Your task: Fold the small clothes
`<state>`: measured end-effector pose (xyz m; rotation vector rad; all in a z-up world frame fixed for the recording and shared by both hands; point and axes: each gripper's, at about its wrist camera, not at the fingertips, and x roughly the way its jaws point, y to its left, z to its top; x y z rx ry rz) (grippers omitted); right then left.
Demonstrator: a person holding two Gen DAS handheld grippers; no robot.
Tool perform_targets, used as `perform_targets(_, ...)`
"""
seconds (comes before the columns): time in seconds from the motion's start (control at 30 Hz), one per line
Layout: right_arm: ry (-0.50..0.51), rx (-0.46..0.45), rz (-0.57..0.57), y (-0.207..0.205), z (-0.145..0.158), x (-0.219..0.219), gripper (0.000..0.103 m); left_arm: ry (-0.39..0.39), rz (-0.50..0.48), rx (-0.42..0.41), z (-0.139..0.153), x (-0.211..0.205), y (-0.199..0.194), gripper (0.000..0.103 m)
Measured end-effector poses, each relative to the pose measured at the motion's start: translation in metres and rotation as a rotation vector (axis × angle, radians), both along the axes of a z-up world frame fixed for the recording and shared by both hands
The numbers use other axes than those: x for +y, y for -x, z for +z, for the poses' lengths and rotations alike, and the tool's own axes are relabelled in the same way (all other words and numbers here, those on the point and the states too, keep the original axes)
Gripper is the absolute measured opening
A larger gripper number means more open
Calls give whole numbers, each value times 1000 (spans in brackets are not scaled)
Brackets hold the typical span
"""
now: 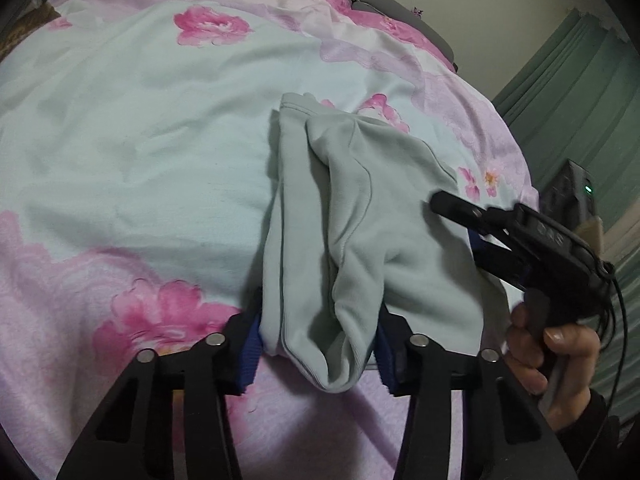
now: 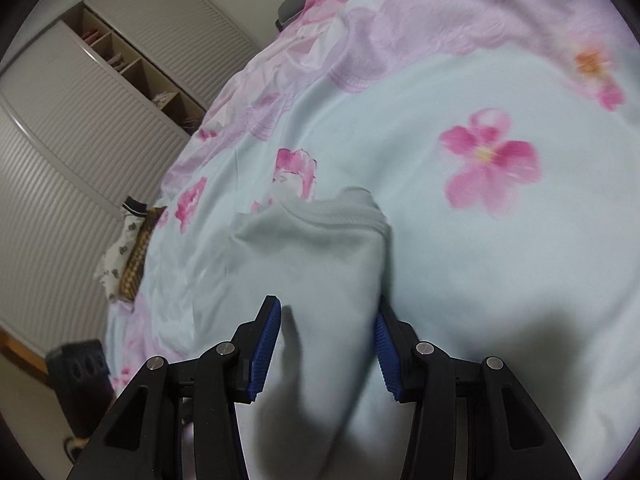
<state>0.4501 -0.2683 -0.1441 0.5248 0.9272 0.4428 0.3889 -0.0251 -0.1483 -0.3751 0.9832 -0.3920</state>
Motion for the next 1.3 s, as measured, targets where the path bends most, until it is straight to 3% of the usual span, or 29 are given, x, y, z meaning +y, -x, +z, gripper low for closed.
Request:
perform_targets(0.1,-49,17,24,-12,-4,4,42,12,-8,-9,0,-2,-1,34)
perform_targets(0.17,-63,24,22,-14,-4,4,20,19,-13,-11,2,-1,-1,30)
perform_targets(0.2,-73,24,13,-12,-4,3,16,19,-11,-16,4,-1,0,27)
perform_targets(0.4,-107,-18,-34,5,14,0,15,45,-9,-40,21,6,7,24)
perform_targets(0.87,-66,-137,-26,35,107,45,15,39,17,-144,102,56,32,21)
perform_targets(1.1,-51,-197,35,41,151,113,15,20,59,-203,142,115,42,21)
perform_targets(1.3,-53,-222,118,20,174,199,15,-15,135,-246,172,196,41,21)
